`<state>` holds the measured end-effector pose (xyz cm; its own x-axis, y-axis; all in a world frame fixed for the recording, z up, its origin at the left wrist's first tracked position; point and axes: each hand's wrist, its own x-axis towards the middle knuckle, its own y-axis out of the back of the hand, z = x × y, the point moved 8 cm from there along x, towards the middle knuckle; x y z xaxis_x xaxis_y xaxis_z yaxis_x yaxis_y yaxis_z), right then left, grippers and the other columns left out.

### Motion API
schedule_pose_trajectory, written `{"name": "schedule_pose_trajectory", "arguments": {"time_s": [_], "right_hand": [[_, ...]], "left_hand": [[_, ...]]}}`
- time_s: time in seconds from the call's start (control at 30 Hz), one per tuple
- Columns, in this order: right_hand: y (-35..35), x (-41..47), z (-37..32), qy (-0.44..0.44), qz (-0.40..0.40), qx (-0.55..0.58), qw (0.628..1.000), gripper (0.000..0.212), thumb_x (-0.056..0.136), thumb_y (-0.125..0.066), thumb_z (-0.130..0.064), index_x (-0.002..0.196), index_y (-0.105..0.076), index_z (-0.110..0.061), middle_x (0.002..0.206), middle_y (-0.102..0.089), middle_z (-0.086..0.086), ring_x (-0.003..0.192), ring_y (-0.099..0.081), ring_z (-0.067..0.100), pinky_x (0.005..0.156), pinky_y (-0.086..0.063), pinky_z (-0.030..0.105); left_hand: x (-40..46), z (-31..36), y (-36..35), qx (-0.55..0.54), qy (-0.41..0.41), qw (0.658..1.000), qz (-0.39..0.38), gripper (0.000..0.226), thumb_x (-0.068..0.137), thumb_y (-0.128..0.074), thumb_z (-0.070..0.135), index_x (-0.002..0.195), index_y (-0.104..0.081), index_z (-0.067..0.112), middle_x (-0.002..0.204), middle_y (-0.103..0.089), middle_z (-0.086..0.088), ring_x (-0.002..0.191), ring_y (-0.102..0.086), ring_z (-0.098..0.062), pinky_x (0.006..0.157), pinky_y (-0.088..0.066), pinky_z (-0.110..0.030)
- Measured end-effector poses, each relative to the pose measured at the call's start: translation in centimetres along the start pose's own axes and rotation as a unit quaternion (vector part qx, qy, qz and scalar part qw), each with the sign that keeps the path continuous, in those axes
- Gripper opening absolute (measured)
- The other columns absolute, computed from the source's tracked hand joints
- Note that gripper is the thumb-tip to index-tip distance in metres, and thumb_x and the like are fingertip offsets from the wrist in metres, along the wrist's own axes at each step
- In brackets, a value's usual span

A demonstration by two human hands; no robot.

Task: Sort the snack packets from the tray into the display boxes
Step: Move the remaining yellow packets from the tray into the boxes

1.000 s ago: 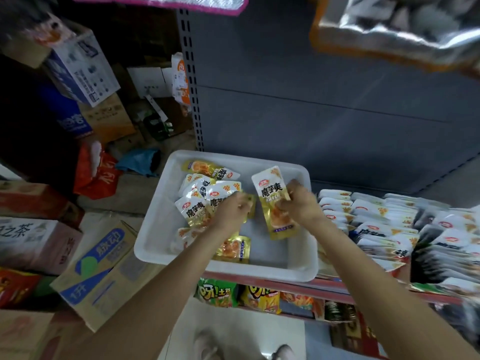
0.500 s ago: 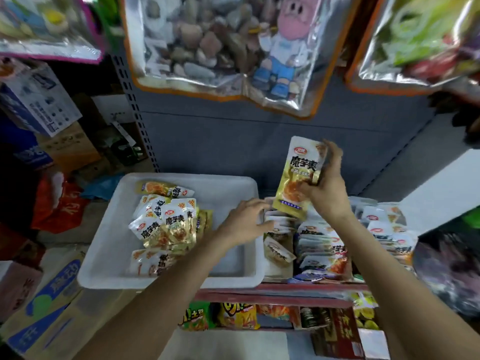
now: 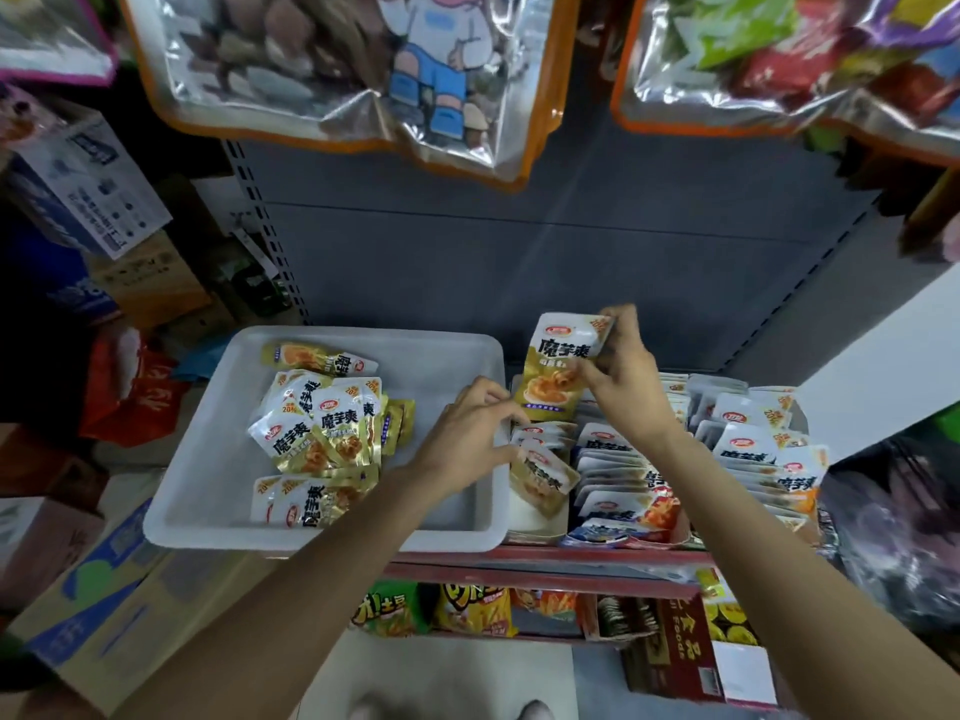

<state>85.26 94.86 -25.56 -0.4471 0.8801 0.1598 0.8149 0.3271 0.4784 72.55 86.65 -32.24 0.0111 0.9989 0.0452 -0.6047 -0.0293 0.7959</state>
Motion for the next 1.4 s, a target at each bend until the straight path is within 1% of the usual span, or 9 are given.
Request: {"name": "schedule_pose_trajectory", "arguments": {"time_s": [0.13,0.3,0.43,0.73,0.87,1.0,1.13,1.27,1.4], "right_hand": [[-1.2,-0.6,1.6,-0.017,-0.113,-0.17,0.979,0.013,0.093,-0.055,-0.015,0.102,-0.046,-0.017,0.088,-0.065,0.008,0.081,-0.063,0.023,0.069,-0.049,0.034],[-0.9,-0.9,0.4,0.076,-0.079,-0.205,0.973,0.018,0.086,-0.058,0.003,0.099,-0.063,-0.008,0.083,-0.06,0.0,0.075,-0.058,0.018,0.07,-0.047,0.028],[-2.1,-0.7,0.8,0.075,-0.126,-0.317,0.937,0.019,0.089,-0.054,-0.003,0.094,-0.069,-0.013,0.093,-0.063,0.006,0.083,-0.06,0.026,0.073,-0.05,0.037],[-6.5,-2.2,-2.0,0.078,-0.139,-0.294,0.942,0.022,0.09,-0.051,-0.006,0.105,-0.065,-0.011,0.106,-0.058,0.01,0.093,-0.059,0.028,0.075,-0.05,0.04],[-12.2,-2.7,-3.6,0.088,-0.184,-0.268,0.942,0.03,0.09,-0.049,-0.006,0.116,-0.062,-0.013,0.124,-0.051,0.005,0.111,-0.053,0.022,0.092,-0.046,0.035],[-19.4,-3.2,-2.4,0.018,-0.283,-0.264,0.922,0.032,0.09,-0.053,-0.012,0.121,-0.055,-0.009,0.122,-0.05,0.013,0.111,-0.052,0.028,0.086,-0.037,0.027],[-25.3,-4.6,0.6,-0.081,-0.358,-0.253,0.895,0.034,0.094,-0.049,-0.012,0.127,-0.05,-0.005,0.127,-0.052,0.017,0.117,-0.05,0.032,0.093,-0.04,0.033],[-28.3,-5.5,1.6,-0.099,-0.393,-0.271,0.873,0.028,0.092,-0.049,-0.012,0.12,-0.051,-0.009,0.117,-0.058,0.013,0.109,-0.055,0.028,0.077,-0.039,0.027],[-28.8,-5.0,2.7,-0.126,-0.344,-0.299,0.881,0.031,0.088,-0.055,-0.011,0.119,-0.051,-0.012,0.113,-0.059,0.01,0.106,-0.056,0.027,0.084,-0.048,0.031]], "left_hand": [[-0.4,0.2,-0.2,-0.004,-0.013,1.0,0.008,0.023,0.08,-0.072,0.023,0.102,-0.067,0.018,0.117,-0.047,0.0,0.111,-0.046,-0.012,0.1,-0.038,-0.033],[-0.4,0.2,-0.4,-0.017,-0.006,1.0,0.023,0.025,0.082,-0.071,0.025,0.105,-0.066,0.019,0.116,-0.047,0.003,0.111,-0.047,-0.01,0.098,-0.037,-0.026],[-0.3,-0.1,-0.5,-0.014,0.011,0.999,0.029,0.027,0.083,-0.07,0.028,0.107,-0.062,0.019,0.115,-0.047,0.003,0.109,-0.047,-0.01,0.095,-0.038,-0.026],[-2.0,-4.2,0.8,-0.051,0.064,0.996,0.043,0.031,0.081,-0.069,0.018,0.111,-0.061,0.018,0.117,-0.05,0.0,0.11,-0.05,-0.015,0.097,-0.041,-0.031],[-4.7,-9.1,3.1,-0.01,0.131,0.988,0.08,0.025,0.084,-0.062,0.013,0.109,-0.061,0.013,0.115,-0.054,-0.005,0.111,-0.051,-0.022,0.091,-0.04,-0.029],[-7.8,-14.7,4.6,0.134,0.228,0.964,0.016,0.04,0.082,-0.064,0.026,0.12,-0.055,0.015,0.127,-0.052,-0.005,0.118,-0.047,-0.024,0.093,-0.042,-0.033],[-10.6,-19.0,5.2,0.213,0.279,0.932,-0.093,0.061,0.08,-0.068,0.041,0.132,-0.045,0.019,0.143,-0.037,-0.004,0.13,-0.037,-0.025,0.097,-0.039,-0.039],[-11.8,-21.3,4.3,0.168,0.282,0.931,-0.161,0.076,0.08,-0.069,0.043,0.143,-0.032,0.022,0.151,-0.026,-0.005,0.133,-0.036,-0.027,0.104,-0.038,-0.044],[-12.1,-22.2,3.6,0.079,0.303,0.938,-0.153,0.065,0.082,-0.067,0.04,0.139,-0.04,0.023,0.15,-0.027,-0.007,0.128,-0.042,-0.027,0.101,-0.04,-0.047]]}}
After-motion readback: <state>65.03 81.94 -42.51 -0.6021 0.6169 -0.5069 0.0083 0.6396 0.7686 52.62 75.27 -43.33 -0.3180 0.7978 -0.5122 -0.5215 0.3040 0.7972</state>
